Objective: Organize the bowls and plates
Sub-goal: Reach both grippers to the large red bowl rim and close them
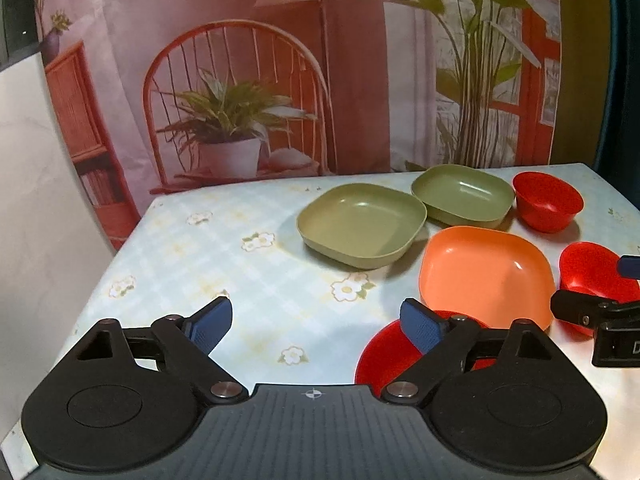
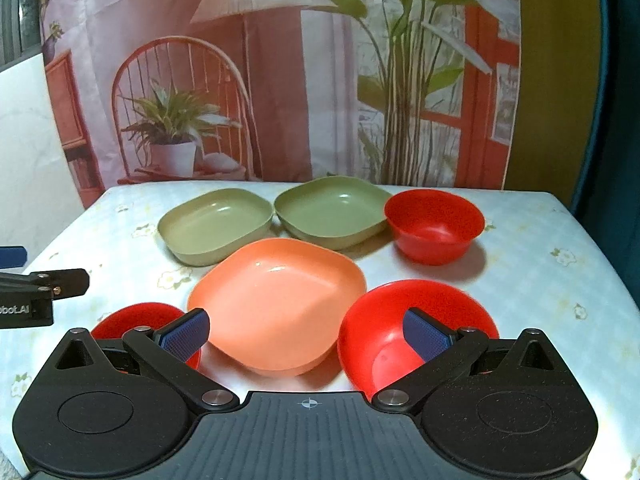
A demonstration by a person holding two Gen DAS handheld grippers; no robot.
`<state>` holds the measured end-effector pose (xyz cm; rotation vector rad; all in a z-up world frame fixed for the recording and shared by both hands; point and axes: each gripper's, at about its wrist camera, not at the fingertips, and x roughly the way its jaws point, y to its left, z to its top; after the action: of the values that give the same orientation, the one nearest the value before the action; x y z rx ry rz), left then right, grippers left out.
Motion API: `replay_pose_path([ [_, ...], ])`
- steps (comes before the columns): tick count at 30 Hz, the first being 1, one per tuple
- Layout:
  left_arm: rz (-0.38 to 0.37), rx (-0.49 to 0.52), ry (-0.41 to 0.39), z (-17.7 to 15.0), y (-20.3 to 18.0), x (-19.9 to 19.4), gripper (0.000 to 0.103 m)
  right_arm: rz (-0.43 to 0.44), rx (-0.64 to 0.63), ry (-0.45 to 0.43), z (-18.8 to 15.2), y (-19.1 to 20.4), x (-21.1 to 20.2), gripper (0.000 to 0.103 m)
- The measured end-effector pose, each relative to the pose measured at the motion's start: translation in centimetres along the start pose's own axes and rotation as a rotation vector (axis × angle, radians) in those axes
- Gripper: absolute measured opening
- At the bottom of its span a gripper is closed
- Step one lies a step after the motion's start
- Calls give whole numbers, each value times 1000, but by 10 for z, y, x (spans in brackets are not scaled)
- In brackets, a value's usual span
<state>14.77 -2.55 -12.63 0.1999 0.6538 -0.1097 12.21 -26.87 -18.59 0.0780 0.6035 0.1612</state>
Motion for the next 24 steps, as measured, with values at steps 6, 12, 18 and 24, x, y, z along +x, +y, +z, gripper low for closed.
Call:
replay_pose_path([
  [6,-50,-23,35,-10,4,4,92,-2,-11,6,-6,2,-1,103],
  [12,-89,-42,87,-18,6,10,91,9,-7,27,-11,2,4,103],
  [18,-125,-58,104,-21,8,13,89,18,-10,40,-12,5,6,94],
  [24,-169,-67,131,-25,8,16,76,49,-8,66,-14,7,8,84],
])
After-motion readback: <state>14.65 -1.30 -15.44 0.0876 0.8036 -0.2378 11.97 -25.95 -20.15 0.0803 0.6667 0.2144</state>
